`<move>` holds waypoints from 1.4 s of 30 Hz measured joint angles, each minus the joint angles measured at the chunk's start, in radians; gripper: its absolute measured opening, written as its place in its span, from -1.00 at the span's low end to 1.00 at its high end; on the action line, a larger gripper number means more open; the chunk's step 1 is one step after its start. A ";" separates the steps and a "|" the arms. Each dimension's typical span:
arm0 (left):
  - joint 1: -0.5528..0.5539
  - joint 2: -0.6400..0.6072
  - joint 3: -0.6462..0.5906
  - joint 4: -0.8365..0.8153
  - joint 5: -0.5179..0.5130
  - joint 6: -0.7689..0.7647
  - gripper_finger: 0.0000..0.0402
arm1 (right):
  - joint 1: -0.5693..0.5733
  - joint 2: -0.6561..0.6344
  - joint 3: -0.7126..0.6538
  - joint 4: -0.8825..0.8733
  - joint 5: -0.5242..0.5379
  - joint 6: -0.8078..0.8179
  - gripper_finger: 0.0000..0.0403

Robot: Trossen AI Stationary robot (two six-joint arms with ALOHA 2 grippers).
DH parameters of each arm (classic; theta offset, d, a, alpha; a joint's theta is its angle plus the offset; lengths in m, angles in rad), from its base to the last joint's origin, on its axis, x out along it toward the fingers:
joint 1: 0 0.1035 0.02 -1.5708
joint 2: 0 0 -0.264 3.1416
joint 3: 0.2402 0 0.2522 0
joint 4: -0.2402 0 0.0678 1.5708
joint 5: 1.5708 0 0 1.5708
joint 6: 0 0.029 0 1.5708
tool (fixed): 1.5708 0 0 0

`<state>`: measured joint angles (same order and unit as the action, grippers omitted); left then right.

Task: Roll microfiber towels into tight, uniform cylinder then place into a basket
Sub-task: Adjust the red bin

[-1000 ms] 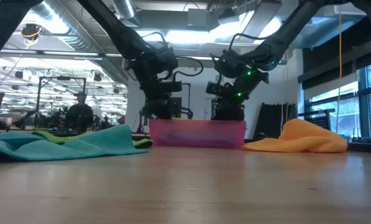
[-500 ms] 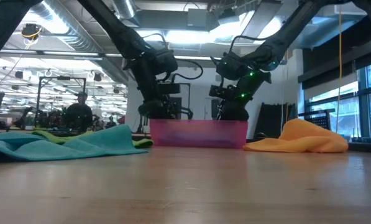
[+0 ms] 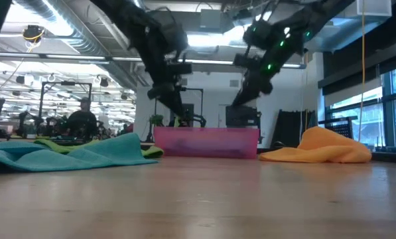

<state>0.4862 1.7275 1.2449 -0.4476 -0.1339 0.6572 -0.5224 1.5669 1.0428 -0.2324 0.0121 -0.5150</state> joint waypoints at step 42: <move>-0.164 0.297 0.002 0.413 -0.008 -0.338 -0.28 | 0.188 -0.143 -0.137 -0.109 -0.012 0.248 -0.60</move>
<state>0.3219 2.0247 1.2465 -0.0350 -0.1420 0.3191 -0.3340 1.4235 0.9058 -0.3416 -0.0002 -0.2672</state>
